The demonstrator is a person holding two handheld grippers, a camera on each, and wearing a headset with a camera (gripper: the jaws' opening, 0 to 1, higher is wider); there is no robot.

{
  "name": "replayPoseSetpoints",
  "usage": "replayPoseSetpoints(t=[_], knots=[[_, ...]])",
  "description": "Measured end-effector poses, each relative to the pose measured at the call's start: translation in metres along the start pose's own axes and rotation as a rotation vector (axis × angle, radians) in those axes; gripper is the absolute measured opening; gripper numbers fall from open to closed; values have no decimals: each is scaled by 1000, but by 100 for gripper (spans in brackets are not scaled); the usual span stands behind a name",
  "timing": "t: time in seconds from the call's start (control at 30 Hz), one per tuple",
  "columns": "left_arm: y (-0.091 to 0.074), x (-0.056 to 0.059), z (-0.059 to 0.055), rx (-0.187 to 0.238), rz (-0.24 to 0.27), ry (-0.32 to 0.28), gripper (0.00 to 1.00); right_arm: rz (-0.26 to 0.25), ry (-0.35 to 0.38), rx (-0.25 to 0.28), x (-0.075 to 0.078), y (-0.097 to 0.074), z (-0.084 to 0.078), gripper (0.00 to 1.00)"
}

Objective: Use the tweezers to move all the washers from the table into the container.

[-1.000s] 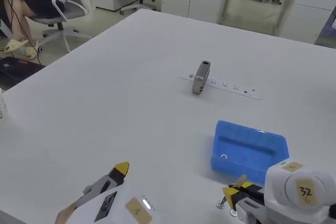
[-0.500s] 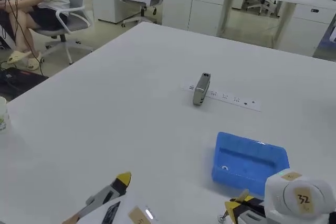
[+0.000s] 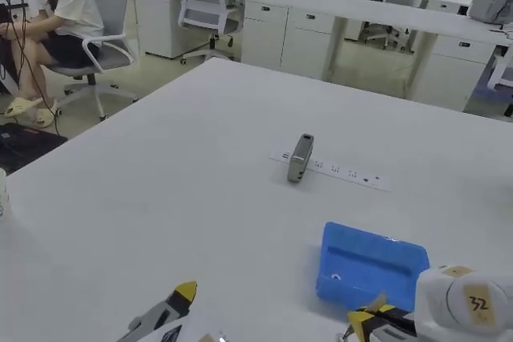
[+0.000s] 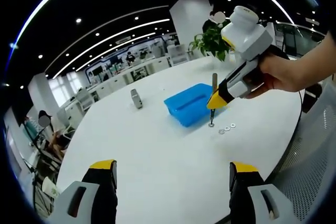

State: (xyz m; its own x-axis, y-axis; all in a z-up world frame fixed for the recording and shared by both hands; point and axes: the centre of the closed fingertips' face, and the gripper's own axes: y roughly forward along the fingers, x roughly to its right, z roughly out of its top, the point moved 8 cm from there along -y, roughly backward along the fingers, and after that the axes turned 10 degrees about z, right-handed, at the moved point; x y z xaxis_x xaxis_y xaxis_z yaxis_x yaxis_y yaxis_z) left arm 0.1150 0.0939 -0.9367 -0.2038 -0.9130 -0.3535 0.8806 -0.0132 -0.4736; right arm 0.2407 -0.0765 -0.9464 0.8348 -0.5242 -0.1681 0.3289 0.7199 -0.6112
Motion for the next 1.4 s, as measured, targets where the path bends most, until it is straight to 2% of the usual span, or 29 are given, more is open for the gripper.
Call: replayPoseSetpoints(t=[0.37, 0.8, 1.17, 1.4], knots=[[-2, -2, 1, 14, 8, -9, 90, -29, -30, 22, 8, -11, 18, 1], [-1, -2, 1, 11, 11, -7, 90, -50, -66, 49, 18, -13, 40, 1], [0, -1, 0, 2, 8, -4, 90, -95, -98, 56, 40, 1, 57, 1], [1, 0, -1, -12, 0, 6, 90, -112, -43, 50, 60, 15, 56, 1]])
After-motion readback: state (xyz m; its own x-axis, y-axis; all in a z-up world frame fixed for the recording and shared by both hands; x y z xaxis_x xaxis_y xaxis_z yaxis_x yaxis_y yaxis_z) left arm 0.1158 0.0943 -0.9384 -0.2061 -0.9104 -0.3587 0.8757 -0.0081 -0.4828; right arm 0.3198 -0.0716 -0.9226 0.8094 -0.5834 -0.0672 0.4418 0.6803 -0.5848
